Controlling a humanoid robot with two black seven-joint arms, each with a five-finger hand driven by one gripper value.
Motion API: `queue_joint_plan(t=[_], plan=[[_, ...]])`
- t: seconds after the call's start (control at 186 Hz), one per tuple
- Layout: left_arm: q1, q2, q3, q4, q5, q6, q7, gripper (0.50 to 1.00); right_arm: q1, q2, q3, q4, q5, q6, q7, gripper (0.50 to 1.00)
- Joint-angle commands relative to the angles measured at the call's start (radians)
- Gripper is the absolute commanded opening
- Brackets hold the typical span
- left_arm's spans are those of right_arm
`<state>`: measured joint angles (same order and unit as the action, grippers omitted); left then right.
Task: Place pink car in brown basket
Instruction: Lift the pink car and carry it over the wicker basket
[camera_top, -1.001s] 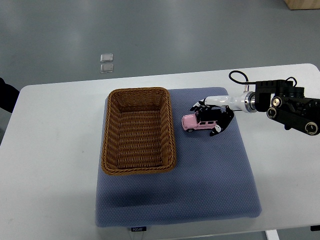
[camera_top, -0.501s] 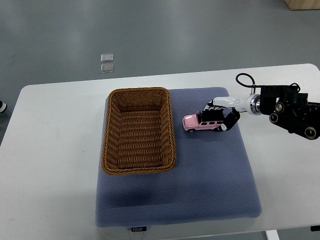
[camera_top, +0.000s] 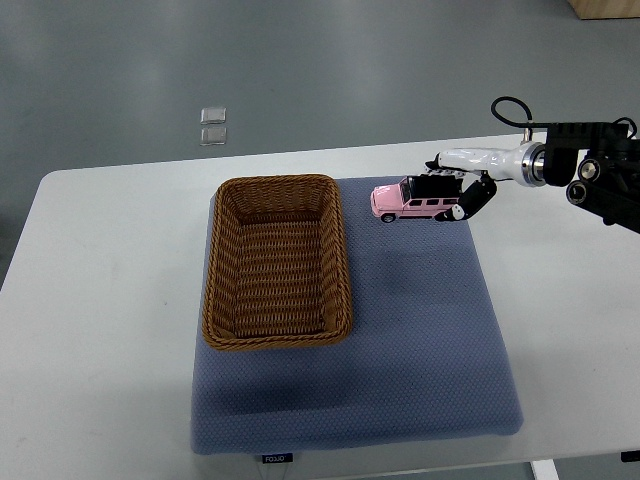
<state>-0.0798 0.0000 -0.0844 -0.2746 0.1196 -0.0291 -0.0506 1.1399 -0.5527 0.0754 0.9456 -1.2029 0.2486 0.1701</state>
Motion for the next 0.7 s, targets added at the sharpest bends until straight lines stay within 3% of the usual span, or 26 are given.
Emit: queue_joint_plan(t=[0.0, 0.253, 0.42, 0.587, 0.646, 0.651, 0.694], plan=[[0.000, 0.000, 0.000, 0.000, 0.000, 0.000, 0.000, 1.000, 0.029, -0.035, 0.007, 0.032, 0.002, 0.009, 0.002, 0.500], [0.000, 0.000, 0.000, 0.000, 0.000, 0.000, 0.005, 1.000, 0.135, -0.019, 0.009, 0.102, 0.085, 0.034, 0.003, 0.500], [0.000, 0.000, 0.000, 0.000, 0.000, 0.000, 0.005, 1.000, 0.158, 0.155, -0.019, 0.064, 0.103, 0.031, 0.002, 0.500], [0.000, 0.000, 0.000, 0.000, 0.000, 0.000, 0.005, 1.000, 0.150, 0.356, -0.069, -0.082, 0.100, 0.011, 0.002, 0.500], [0.000, 0.000, 0.000, 0.000, 0.000, 0.000, 0.005, 1.000, 0.149, 0.366, -0.071, -0.090, 0.100, 0.008, 0.002, 0.500], [0.000, 0.000, -0.001, -0.001, 0.000, 0.000, 0.005, 1.000, 0.143, 0.413, -0.072, -0.120, 0.098, -0.005, 0.002, 0.500], [0.000, 0.000, -0.001, -0.002, 0.000, 0.000, 0.005, 1.000, 0.141, 0.451, -0.080, -0.146, 0.097, -0.011, 0.002, 0.500]])
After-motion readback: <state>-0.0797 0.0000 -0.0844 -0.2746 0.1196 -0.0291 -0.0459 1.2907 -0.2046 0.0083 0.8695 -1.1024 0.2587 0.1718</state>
